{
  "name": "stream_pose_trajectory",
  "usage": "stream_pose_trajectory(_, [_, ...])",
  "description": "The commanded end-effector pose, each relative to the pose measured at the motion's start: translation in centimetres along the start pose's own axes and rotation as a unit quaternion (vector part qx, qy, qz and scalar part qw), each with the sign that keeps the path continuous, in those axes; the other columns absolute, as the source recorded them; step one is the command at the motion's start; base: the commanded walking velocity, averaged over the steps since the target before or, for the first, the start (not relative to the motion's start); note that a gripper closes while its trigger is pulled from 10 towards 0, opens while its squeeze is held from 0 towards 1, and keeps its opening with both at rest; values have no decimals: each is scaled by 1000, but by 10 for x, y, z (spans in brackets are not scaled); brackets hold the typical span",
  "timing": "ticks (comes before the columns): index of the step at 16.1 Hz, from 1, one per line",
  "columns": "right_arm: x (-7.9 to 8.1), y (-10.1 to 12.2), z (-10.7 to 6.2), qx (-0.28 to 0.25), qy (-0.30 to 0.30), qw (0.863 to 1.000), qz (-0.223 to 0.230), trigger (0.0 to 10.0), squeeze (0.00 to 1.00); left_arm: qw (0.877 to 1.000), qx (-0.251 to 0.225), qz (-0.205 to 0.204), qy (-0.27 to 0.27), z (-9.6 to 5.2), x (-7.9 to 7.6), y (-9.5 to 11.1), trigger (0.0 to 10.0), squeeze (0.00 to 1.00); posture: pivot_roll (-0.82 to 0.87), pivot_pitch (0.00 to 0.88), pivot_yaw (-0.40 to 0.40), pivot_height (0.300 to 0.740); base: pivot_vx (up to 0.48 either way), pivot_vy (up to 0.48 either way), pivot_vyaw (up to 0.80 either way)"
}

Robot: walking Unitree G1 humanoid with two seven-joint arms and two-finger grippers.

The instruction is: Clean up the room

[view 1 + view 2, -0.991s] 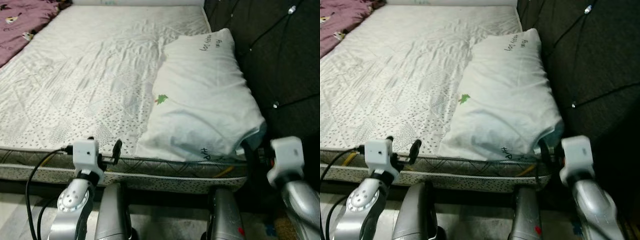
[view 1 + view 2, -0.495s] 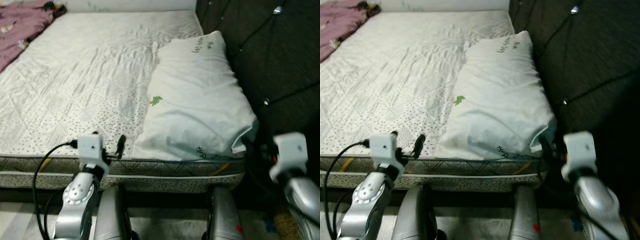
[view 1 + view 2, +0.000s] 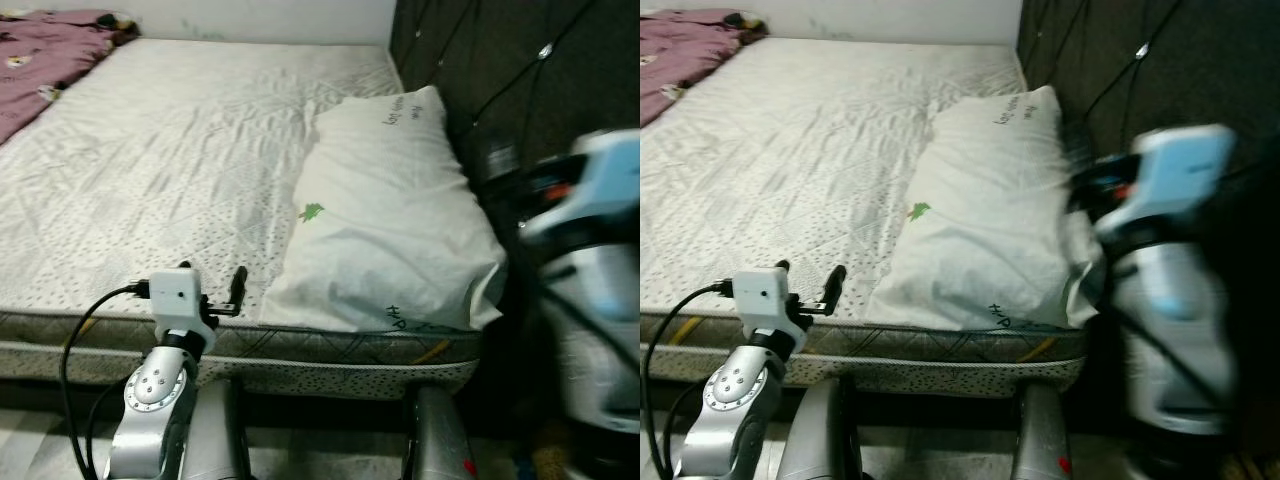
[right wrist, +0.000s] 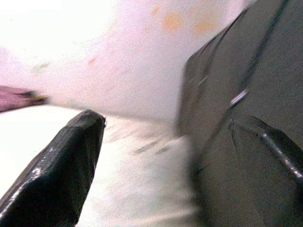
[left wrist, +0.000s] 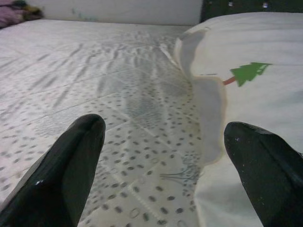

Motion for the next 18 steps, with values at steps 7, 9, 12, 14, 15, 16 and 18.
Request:
stream_pose_trajectory(7, [86, -127, -16, 263, 100, 957, 74, 10000, 961, 1000, -7, -4, 4, 0, -8, 4, 10000, 0, 9, 21, -23, 511, 0, 0, 0])
stream_pose_trajectory(9, [88, -143, -3, 276, 42, 953, 119, 10000, 957, 1000, -8, -6, 15, -1, -7, 4, 10000, 0, 17, 33, -36, 511, 0, 0, 0])
stream_pose_trajectory(12, [94, -149, 31, 257, 14, 962, 93, 10000, 812, 1000, -3, -12, 17, -6, -15, 1, 10000, 0, 42, 39, -39, 511, 0, 0, 0])
stream_pose_trajectory(14, [84, -147, 41, 245, -14, 965, 89, 10000, 737, 1000, -4, -12, 14, -8, -18, 3, 10000, 0, 58, 41, -49, 511, 0, 0, 0])
stream_pose_trajectory(15, [78, -153, 41, 254, -22, 964, 75, 10000, 741, 1000, -4, -12, 19, -7, -15, 3, 10000, 0, 58, 43, -51, 511, 0, 0, 0])
stream_pose_trajectory(16, [71, -166, 32, 289, -32, 955, 66, 10000, 741, 1000, -3, -11, 24, -7, -12, 3, 10000, 0, 57, 49, -57, 511, 0, 0, 0])
stream_pose_trajectory(18, [60, -204, -8, 401, -35, 913, 64, 10000, 741, 1000, 0, -10, 30, -9, -10, 1, 10000, 0, 56, 53, -60, 511, 0, 0, 0])
Point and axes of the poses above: a point about 5 cm out from each wrist's last joint towards the gripper, its own z axis pointing out of the wrist towards the gripper, its own y axis along the axis of the wrist's last joint, x = y × z, the point moved 2 cm from there along z, pointing out of the wrist towards the gripper, and after that the axes turned 9 degrees about z, right-handed, at the moved point
